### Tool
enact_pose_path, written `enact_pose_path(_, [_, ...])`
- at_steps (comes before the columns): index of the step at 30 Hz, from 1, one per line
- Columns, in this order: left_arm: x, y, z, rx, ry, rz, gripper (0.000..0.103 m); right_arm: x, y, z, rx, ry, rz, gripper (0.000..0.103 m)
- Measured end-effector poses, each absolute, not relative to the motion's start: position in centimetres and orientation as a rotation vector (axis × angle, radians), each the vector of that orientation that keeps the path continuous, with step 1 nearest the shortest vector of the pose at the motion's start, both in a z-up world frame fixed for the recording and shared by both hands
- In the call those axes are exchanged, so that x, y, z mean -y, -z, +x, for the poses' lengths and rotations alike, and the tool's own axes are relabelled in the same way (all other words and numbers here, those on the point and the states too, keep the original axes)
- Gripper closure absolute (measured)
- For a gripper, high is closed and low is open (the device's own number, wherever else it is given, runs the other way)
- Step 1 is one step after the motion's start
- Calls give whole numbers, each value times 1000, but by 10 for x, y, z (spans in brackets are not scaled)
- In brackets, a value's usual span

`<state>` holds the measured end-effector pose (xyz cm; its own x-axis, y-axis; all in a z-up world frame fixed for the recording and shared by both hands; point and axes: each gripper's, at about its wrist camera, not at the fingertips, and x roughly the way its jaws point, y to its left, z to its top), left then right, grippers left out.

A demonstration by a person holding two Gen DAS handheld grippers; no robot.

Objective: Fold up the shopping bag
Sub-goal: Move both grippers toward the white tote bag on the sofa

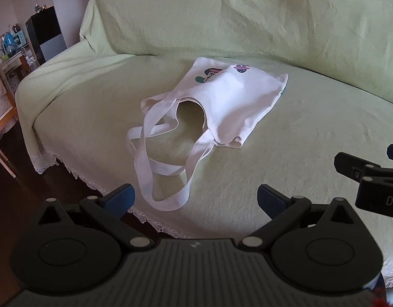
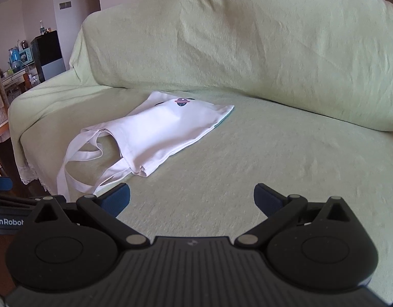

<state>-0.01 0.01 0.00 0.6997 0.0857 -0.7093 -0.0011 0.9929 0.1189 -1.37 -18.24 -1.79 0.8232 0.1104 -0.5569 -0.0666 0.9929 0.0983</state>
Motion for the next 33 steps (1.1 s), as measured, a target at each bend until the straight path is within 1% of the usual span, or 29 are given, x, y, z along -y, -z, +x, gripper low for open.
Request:
enact_pose_path(5, [-8,1,-4,-800,-60,90,1,178,23,5,-629,-128,104,1])
enact_pose_path(7, [-15,10,17,-863,-55,72,1,176,27,30,-651,-149,123,1])
enact_pose_path(10, [-21,21,40,-890,-59,70,1,178,30,47,-645,-175,132,1])
enact_pose_path(19, [-4,41,66,-861,29,165,1,191,53,99,-636,-231,78,2])
enact_pose_path(24, [44,66,77,-776,33,436,1,205,63,123,-542,-311,-106,4])
enact_pose_path(28, [72,84,90,-701,80,561,1,211,73,142,-467,-370,-300,4])
enact_pose_path(31, [90,101,112,-686,119,619,2,212,86,160,-452,-423,-457,10])
enact_pose_path(32, [93,105,118,-687,124,633,7,213,90,166,-442,-445,-503,12])
enact_pose_path(33, [96,110,127,-688,127,652,9,214,94,172,-429,-468,-547,16])
